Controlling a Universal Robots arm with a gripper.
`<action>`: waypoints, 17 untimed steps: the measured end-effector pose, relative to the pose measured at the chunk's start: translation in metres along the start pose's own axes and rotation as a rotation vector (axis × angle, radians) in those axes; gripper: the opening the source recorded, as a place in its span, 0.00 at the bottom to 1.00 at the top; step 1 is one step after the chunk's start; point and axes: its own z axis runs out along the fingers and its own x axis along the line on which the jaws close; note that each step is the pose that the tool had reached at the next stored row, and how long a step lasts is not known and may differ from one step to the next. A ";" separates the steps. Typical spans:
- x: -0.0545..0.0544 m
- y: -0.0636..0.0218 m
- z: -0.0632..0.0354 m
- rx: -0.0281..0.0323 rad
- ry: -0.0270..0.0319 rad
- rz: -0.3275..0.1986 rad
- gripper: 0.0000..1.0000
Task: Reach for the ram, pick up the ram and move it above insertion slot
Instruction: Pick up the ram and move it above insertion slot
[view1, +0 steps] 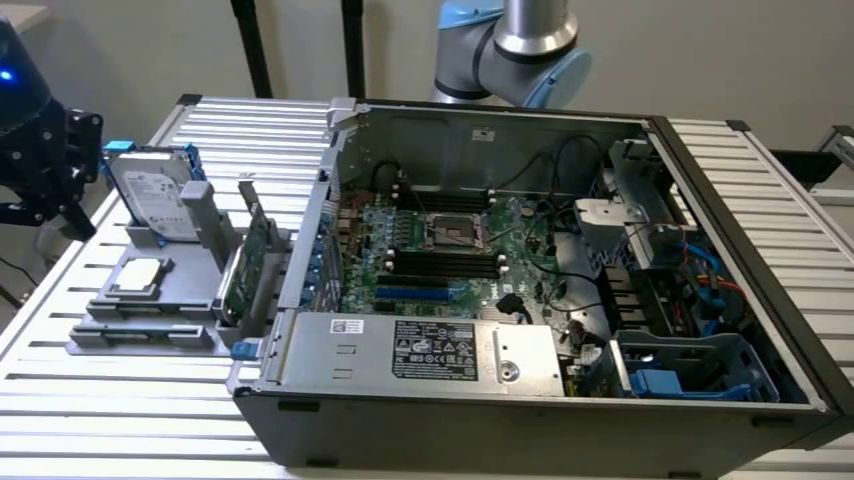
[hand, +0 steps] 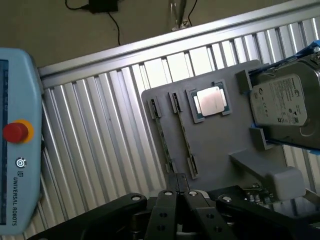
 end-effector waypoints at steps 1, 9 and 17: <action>0.000 0.0000 0.0002 0.0008 0.0003 -0.018 0.11; 0.000 0.0000 0.0019 0.0047 0.0032 -0.163 0.11; 0.000 -0.0001 0.0048 0.0060 0.0066 -0.309 0.11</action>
